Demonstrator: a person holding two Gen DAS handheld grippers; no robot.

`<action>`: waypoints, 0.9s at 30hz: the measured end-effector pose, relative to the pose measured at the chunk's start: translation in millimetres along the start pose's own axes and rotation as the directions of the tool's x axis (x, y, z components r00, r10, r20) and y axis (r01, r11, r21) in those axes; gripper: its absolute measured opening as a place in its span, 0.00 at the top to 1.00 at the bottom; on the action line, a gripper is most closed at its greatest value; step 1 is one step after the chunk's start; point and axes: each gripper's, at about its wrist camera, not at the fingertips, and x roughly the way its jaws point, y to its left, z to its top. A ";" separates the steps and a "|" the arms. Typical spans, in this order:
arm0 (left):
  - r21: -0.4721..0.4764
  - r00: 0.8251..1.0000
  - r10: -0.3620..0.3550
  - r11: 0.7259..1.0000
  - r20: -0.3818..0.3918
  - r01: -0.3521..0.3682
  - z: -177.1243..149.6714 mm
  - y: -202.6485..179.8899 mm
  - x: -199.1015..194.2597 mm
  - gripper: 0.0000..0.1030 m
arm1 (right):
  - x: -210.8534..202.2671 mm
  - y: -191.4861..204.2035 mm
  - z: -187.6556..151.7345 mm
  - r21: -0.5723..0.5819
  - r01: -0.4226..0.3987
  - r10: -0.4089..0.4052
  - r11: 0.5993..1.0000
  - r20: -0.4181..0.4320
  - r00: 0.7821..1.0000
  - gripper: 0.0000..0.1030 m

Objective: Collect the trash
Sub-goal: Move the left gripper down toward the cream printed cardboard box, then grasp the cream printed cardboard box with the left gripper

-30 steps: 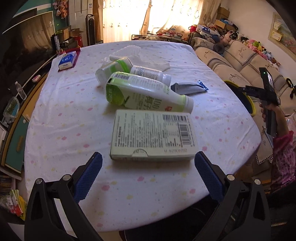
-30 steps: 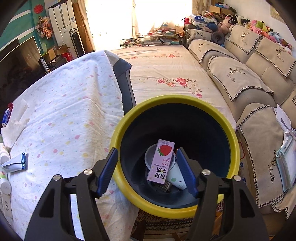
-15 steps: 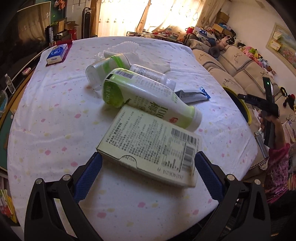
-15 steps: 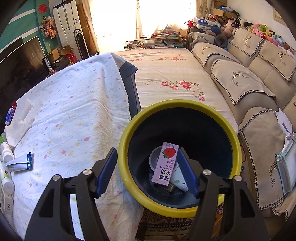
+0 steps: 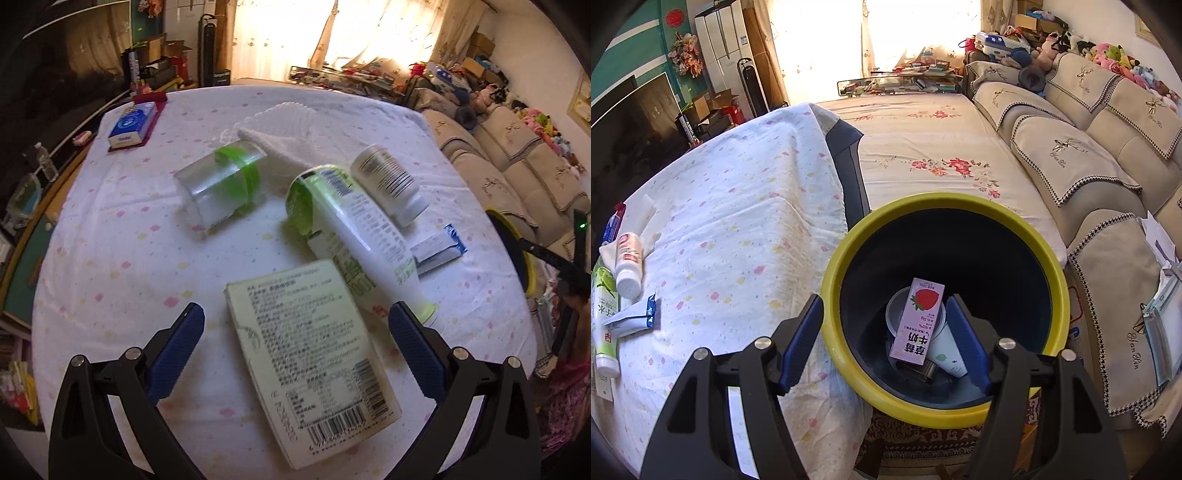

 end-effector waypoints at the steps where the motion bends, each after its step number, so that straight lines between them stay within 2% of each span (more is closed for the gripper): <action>1: -0.008 0.999 0.051 0.999 -0.006 -0.051 -6.7 -4.4 -1.2 0.05 | 0.7 0.6 0.3 0.001 -0.003 0.003 1.000 0.000 1.000 0.36; 3: -0.013 0.994 0.107 0.994 -0.019 -0.107 -15.8 -13.5 -1.4 0.05 | 2.5 3.7 1.4 -0.005 -0.010 0.010 1.000 -0.002 1.000 0.36; 9: -0.026 0.982 0.184 0.982 -0.048 -0.185 -20.3 -29.2 12.1 0.05 | 2.0 16.8 1.2 -0.029 -0.041 0.041 0.999 0.001 0.999 0.35; 11: -0.043 0.982 0.173 0.983 -0.077 -0.177 -21.7 -28.2 19.0 0.05 | 0.5 20.3 0.3 -0.038 -0.048 0.048 0.998 0.003 0.999 0.35; 14: -0.039 0.980 0.185 0.981 -0.078 -0.188 -23.0 -28.0 25.1 0.05 | -0.8 22.8 -0.5 -0.047 -0.052 0.052 0.998 0.006 0.999 0.34; 16: -0.052 0.983 0.164 0.984 -0.084 -0.168 -23.9 -24.2 26.8 0.08 | -1.1 22.6 -1.0 -0.045 -0.051 0.051 0.998 0.008 0.999 0.34; 18: -0.066 0.987 0.131 0.988 -0.096 -0.138 -23.2 -17.6 28.2 0.15 | -1.3 21.0 -1.3 -0.044 -0.048 0.049 0.998 0.008 0.999 0.34; 21: -0.043 0.986 0.134 0.989 -0.098 -0.139 -25.8 -9.5 26.9 0.24 | -1.3 18.0 -1.9 -0.041 -0.044 0.044 0.998 0.006 0.999 0.34; 23: -0.013 0.988 0.114 0.993 -0.108 -0.116 -27.2 -5.2 24.2 0.26 | -2.0 16.5 -3.4 -0.040 -0.041 0.041 0.998 0.004 0.999 0.34; 25: 0.028 0.985 0.119 0.993 -0.128 -0.117 -26.7 -1.0 23.1 0.25 | -1.3 15.2 -3.8 -0.041 -0.036 0.036 0.999 0.001 0.999 0.34; 27: 0.041 0.982 0.148 0.989 -0.119 -0.144 -23.1 1.8 23.2 0.14 | 0.4 14.4 -3.8 -0.037 -0.033 0.033 0.999 -0.003 0.999 0.34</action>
